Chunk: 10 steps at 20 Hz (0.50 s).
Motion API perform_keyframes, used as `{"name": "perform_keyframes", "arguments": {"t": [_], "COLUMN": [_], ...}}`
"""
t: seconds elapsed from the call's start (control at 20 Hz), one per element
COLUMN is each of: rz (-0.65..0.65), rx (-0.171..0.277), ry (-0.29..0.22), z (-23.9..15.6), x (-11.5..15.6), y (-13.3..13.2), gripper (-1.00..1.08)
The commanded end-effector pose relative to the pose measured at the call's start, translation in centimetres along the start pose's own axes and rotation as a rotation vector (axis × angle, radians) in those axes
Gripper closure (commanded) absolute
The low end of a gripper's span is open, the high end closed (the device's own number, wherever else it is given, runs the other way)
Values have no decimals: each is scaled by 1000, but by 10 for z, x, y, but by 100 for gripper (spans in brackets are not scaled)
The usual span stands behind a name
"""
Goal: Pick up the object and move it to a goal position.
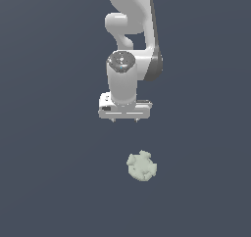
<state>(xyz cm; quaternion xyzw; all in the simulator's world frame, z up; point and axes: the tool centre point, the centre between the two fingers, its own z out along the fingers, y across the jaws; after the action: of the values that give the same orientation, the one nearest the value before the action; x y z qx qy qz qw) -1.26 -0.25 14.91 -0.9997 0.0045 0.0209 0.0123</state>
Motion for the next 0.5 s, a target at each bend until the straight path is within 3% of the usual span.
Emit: {"name": "perform_keyframes", "arguments": {"t": [0.0,0.45], "rz": [0,-28], "rx": [0,-7], "ry": [0,-4], "z": [0,-3], "x": [0,4], "y": [0,-23], "gripper": [-92,-92]}}
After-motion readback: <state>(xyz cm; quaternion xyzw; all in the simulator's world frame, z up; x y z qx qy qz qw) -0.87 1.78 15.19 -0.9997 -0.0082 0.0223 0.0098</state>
